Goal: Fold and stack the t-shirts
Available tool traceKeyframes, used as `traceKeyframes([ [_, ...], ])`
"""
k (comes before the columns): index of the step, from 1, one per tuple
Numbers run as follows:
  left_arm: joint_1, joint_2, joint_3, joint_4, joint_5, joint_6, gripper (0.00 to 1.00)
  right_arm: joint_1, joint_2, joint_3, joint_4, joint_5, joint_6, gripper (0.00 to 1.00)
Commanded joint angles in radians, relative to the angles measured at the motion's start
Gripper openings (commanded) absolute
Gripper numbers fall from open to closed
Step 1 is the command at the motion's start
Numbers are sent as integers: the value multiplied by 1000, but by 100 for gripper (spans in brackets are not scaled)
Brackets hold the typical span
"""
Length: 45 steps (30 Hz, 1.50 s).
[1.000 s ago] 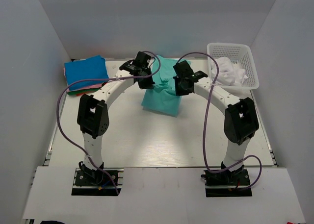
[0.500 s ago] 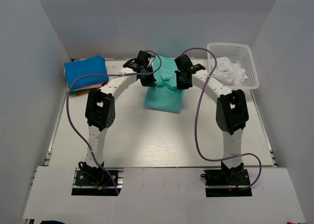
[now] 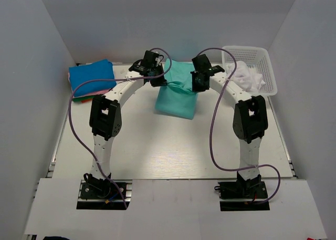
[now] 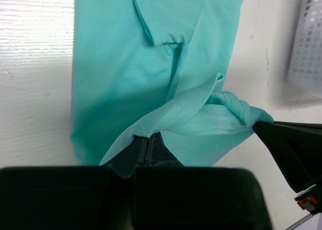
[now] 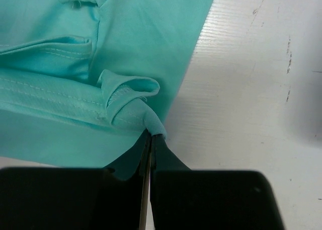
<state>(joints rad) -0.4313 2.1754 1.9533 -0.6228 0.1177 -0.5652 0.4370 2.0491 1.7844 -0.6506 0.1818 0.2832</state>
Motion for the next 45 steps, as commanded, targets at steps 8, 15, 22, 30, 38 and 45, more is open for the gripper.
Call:
traceKeyframes([
  [8, 48, 83, 118, 70, 40, 16, 0, -58, 114, 178, 66, -76, -21, 0],
  [15, 68, 162, 151, 127, 126, 16, 0, -90, 198, 240, 69, -102, 5, 0],
  [22, 77, 198, 119, 256, 186, 37, 0, -107, 241, 242, 91, -100, 25, 0],
  [30, 98, 247, 208, 218, 177, 47, 100, -124, 280, 343, 29, -206, -19, 79],
  [38, 98, 133, 173, 172, 241, 47, 100, -104, -16, 40, 129, -324, -24, 90],
  [45, 65, -14, -60, 248, 434, 30, 100, -80, 6, 2, 259, -496, 55, 90],
])
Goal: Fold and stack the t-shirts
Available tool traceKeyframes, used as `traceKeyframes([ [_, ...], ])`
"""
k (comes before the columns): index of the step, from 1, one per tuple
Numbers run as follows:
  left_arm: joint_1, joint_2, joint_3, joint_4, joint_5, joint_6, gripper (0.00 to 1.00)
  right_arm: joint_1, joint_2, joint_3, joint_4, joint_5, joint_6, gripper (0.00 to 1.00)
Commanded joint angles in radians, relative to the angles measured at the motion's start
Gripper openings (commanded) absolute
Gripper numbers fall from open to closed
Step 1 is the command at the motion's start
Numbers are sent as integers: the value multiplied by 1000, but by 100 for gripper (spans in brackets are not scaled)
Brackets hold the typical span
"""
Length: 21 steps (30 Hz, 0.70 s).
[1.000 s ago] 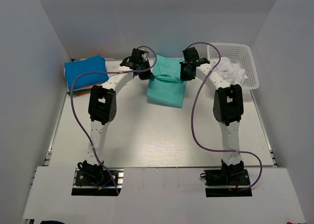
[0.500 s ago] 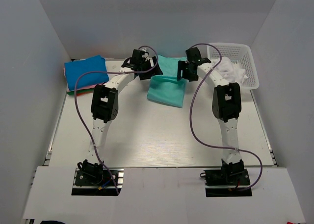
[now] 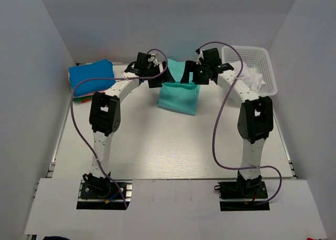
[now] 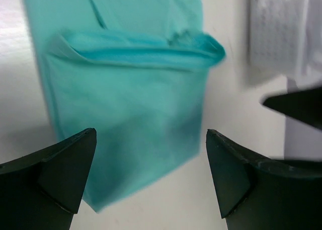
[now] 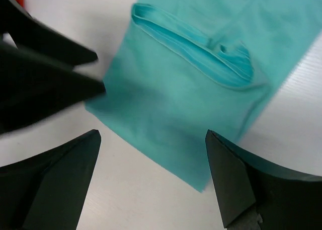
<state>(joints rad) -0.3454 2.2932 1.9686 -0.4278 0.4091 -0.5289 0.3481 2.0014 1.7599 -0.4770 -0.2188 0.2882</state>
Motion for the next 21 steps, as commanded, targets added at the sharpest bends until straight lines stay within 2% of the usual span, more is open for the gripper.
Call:
traceKeyframes([
  [1, -21, -144, -108, 78, 158, -6, 100, 6, 71, 61, 84, -91, 60, 90],
  [4, -30, -166, -221, 129, 168, -37, 100, 2, 143, 125, 98, -74, 103, 90],
  [8, -30, -166, -358, 211, 253, -81, 100, 2, 218, 176, 109, -108, 146, 90],
  [15, -40, -166, -455, 178, 218, -40, 100, -17, 339, 260, 190, -100, 207, 90],
  [21, -40, -121, -491, 86, 185, 13, 100, -43, 378, 260, 325, 28, 354, 90],
])
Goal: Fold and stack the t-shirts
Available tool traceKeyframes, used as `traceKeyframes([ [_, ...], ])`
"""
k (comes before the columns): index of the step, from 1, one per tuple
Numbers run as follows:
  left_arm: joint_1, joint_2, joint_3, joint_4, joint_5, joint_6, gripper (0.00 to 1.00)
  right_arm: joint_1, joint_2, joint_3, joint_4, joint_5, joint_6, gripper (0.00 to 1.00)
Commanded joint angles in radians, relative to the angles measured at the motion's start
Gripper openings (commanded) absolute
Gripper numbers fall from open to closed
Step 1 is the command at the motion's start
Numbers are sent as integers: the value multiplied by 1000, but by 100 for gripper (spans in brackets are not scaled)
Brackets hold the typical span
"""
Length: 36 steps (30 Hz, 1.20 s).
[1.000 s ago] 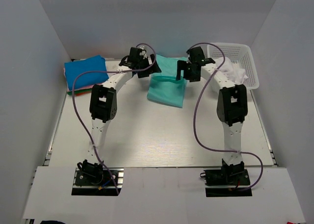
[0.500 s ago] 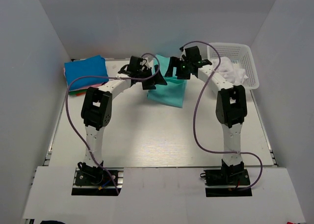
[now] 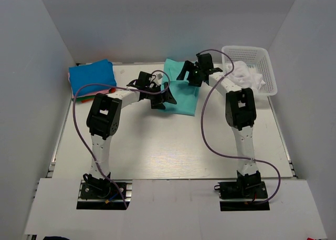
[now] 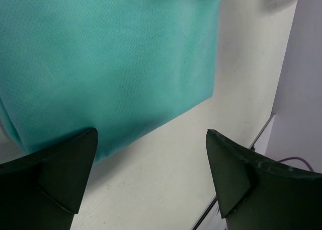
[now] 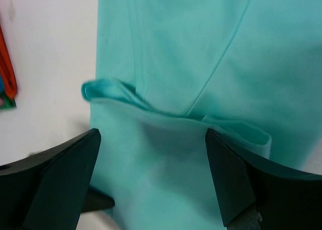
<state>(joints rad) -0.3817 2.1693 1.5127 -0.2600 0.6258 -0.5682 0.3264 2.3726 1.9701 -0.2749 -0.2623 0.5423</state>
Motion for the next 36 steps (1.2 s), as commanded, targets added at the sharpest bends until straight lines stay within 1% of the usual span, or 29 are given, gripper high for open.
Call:
traceKeyframes([
  [1, -3, 3, -36, -105, -43, 53, 100, -27, 10, 50, 132, 130, 116, 90],
  [3, -3, -6, -36, -114, -52, 76, 100, -35, 28, 50, 170, 144, 149, 90],
  [6, -3, -28, -33, -124, -75, 87, 100, -47, 66, 149, 154, 84, 130, 90],
  [7, -3, -28, -32, -134, -75, 87, 100, -46, 69, 173, 134, 40, 111, 90],
  [8, -3, -38, -19, -143, -75, 87, 100, -46, 63, 194, 79, 28, 64, 90],
  [9, -3, -54, 3, -143, -87, 87, 100, -35, 35, 206, 71, 14, 1, 90],
  [11, -3, -68, 32, -153, -101, 96, 100, -14, -27, 182, 42, 0, -71, 90],
  [12, -3, -68, 71, -162, -110, 96, 100, 2, -77, 112, 37, -5, -109, 90],
  [13, -3, -77, 96, -182, -110, 96, 100, 11, -101, 90, 26, 36, -139, 90],
  [14, -3, -77, 119, -197, -123, 96, 100, 28, -146, 47, -1, 50, -146, 90],
  [15, -12, -89, 156, -229, -148, 105, 100, 37, -194, -5, -9, 96, -142, 90],
  [17, -13, -115, 182, -267, -181, 105, 100, 46, -260, -80, -27, 110, -145, 90],
  [18, -13, -126, 191, -312, -220, 128, 100, 52, -306, -127, -38, 121, -142, 90],
  [20, 7, -170, 192, -355, -271, 128, 100, 66, -371, -213, -82, 146, -145, 90],
  [21, 7, -187, 151, -369, -300, 139, 100, 78, -418, -246, -89, 162, -156, 90],
  [22, 7, -201, 129, -369, -317, 139, 100, 85, -456, -340, -107, 172, -157, 90],
  [23, 18, -216, 80, -378, -333, 139, 100, 89, -473, -365, -137, 179, -160, 90],
  [25, 18, -238, 44, -378, -380, 148, 100, 102, -510, -430, -209, 181, -145, 90],
  [28, 18, -203, 26, -387, -365, 157, 100, 117, -553, -514, -244, 193, -117, 90],
  [29, 18, -189, 26, -387, -335, 157, 100, 118, -561, -581, -231, 183, -93, 90],
  [32, 18, -128, 56, -375, -301, 157, 100, 123, -570, -622, -227, 170, -58, 90],
  [34, 18, -97, 84, -390, -284, 172, 94, 125, -544, -617, -236, 161, -41, 90],
  [35, 18, -83, 93, -400, -284, 183, 87, 125, -540, -614, -230, 160, -36, 90],
  [36, 18, -68, 93, -400, -284, 183, 84, 126, -515, -616, -224, 161, -25, 90],
])
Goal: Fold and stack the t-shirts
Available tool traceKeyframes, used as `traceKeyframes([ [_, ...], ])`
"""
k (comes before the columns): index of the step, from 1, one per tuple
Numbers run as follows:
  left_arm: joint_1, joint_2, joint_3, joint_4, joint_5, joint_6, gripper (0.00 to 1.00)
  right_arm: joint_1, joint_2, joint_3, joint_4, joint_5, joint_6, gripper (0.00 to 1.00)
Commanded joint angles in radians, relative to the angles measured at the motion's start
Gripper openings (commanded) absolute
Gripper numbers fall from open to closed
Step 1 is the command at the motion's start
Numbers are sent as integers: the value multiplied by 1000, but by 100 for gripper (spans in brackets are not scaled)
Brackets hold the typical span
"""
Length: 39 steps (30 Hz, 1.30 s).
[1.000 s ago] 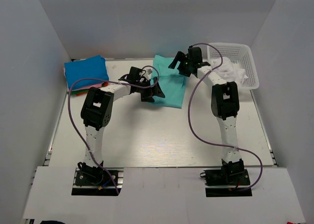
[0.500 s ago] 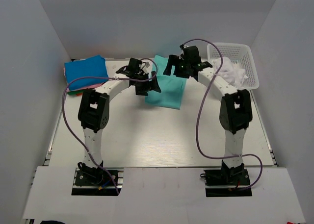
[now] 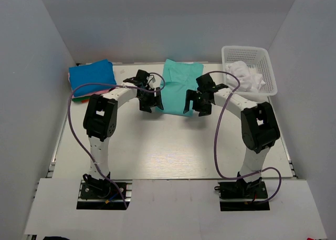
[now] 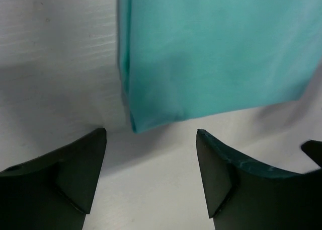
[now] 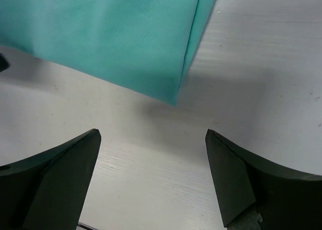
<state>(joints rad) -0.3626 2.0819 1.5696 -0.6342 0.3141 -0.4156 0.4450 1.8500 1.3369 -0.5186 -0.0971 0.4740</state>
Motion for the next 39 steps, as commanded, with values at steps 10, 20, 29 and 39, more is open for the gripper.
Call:
traceKeyframes([
  [10, -1, 67, -9, 5, 17, 41, 48, 4, 146, 38, 80, -39, 109, 63],
  [20, -1, 115, 21, 16, 36, 51, 21, -3, 170, 5, 147, 19, 104, 24],
  [29, -1, 71, 2, 10, 14, 77, 0, 8, 140, 24, 117, 30, 40, 0],
  [39, -27, -273, -217, -105, 49, 77, 0, 37, -178, -180, -20, -136, -106, 0],
])
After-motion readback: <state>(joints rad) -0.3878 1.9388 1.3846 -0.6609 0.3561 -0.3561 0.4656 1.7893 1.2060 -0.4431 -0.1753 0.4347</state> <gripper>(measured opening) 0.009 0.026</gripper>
